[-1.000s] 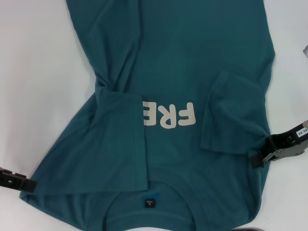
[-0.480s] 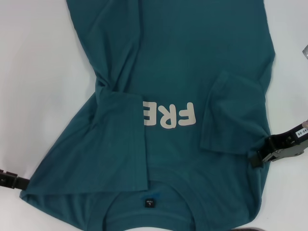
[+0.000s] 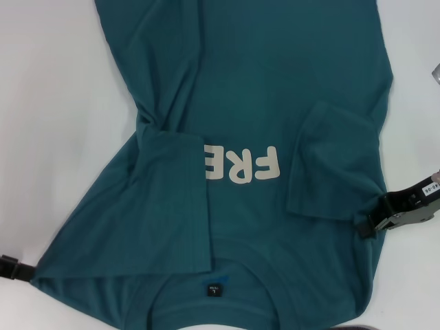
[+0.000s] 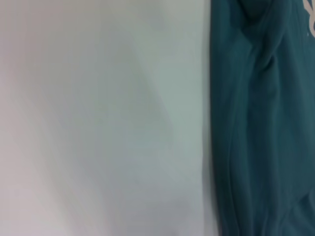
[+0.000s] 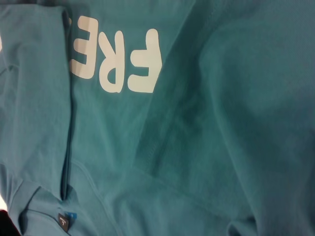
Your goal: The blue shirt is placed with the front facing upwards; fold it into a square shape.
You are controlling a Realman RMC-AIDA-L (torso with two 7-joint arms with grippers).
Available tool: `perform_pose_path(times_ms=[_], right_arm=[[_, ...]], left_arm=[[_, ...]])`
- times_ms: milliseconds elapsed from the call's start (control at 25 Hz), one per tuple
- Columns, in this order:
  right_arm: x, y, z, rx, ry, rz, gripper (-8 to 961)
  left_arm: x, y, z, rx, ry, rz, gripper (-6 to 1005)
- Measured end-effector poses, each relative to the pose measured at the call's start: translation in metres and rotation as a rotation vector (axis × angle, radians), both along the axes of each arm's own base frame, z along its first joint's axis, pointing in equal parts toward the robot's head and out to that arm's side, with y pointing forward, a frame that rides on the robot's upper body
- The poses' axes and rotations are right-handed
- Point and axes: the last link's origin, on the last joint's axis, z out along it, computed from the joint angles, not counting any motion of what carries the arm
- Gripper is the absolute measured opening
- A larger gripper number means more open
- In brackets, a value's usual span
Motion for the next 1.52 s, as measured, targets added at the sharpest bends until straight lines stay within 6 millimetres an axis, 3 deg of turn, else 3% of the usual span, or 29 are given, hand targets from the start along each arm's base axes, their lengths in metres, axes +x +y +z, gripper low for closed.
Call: perform_pose_path(times_ms=[1520], right_arm=[[-0.002,0.004,-0.002,0.004,0.0,0.018,12]], left_arm=[[0.012,0.0,-0.021,-0.084,-0.057,-0.038,581]])
